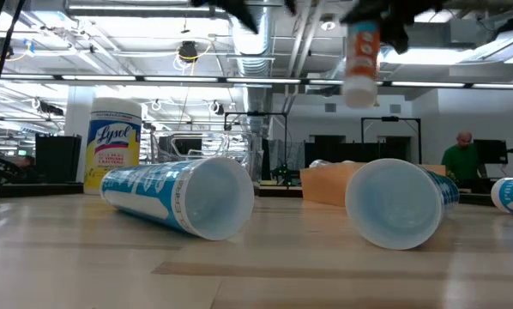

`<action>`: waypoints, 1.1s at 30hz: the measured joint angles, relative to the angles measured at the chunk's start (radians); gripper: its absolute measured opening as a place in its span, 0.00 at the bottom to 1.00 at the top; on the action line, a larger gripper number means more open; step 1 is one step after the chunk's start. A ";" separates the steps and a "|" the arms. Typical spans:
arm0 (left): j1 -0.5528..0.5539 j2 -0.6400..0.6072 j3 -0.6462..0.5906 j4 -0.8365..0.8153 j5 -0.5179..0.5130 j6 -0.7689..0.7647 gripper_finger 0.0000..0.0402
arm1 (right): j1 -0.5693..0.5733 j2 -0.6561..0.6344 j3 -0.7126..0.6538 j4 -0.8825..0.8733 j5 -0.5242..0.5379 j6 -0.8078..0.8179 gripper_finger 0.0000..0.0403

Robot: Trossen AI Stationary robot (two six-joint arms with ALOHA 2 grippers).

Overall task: Pick & place silicon tubes, Sealant and Lysol wipes
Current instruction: Put the orange sealant into the orange bin

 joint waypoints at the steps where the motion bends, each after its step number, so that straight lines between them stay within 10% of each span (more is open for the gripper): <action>1: -0.004 -0.003 0.000 -0.056 -0.013 -0.048 0.75 | -0.030 0.004 0.021 -0.067 -0.003 0.025 0.45; 11: -0.028 -0.004 -0.049 -0.484 -0.057 -0.414 0.75 | -0.284 0.231 0.272 -0.471 -0.095 0.005 0.44; 33: -0.078 -0.220 -0.498 -0.483 0.015 -0.737 0.61 | -0.507 0.612 0.375 -0.625 -0.099 -0.056 0.44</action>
